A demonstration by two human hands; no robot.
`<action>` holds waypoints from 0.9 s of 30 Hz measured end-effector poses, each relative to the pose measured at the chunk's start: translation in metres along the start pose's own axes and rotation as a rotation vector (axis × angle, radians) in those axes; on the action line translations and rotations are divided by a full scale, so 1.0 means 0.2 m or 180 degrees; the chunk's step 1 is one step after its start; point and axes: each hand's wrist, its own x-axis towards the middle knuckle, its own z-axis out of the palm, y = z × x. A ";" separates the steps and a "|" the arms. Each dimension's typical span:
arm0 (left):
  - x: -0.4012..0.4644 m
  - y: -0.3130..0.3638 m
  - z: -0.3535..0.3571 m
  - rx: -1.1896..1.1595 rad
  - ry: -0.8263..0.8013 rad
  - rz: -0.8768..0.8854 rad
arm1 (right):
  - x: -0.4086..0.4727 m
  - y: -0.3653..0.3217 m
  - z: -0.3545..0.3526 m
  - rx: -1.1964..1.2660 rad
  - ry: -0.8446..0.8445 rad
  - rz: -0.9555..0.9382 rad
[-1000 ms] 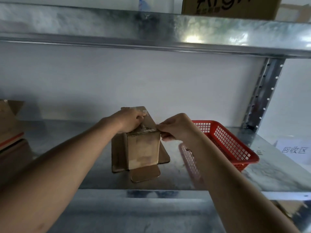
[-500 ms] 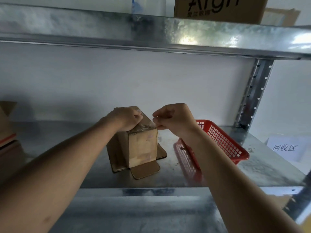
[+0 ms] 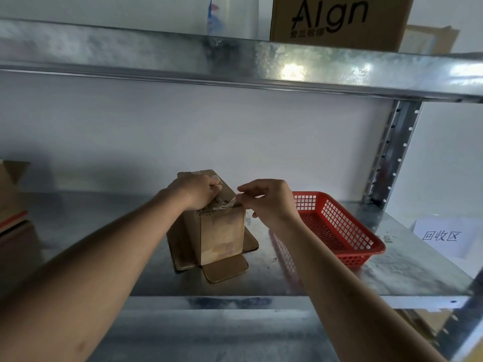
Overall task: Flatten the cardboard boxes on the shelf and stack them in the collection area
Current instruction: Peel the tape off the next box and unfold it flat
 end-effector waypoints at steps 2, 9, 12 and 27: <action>0.00 0.00 0.00 -0.0037 -0.0010 -0.0020 | 0.00 0.00 0.01 -0.0398 -0.0012 -0.0128; -0.04 0.02 -0.06 -0.0091 -0.0240 -0.0175 | -0.01 -0.06 0.07 -0.1146 -0.0239 -0.0385; -0.06 0.04 -0.12 -0.0021 -0.0504 -0.0302 | 0.00 -0.09 0.06 -0.1466 -0.0250 -0.0512; -0.15 -0.07 -0.12 -0.0545 -0.0132 0.0742 | 0.03 -0.19 0.07 -0.1351 0.0035 -0.0023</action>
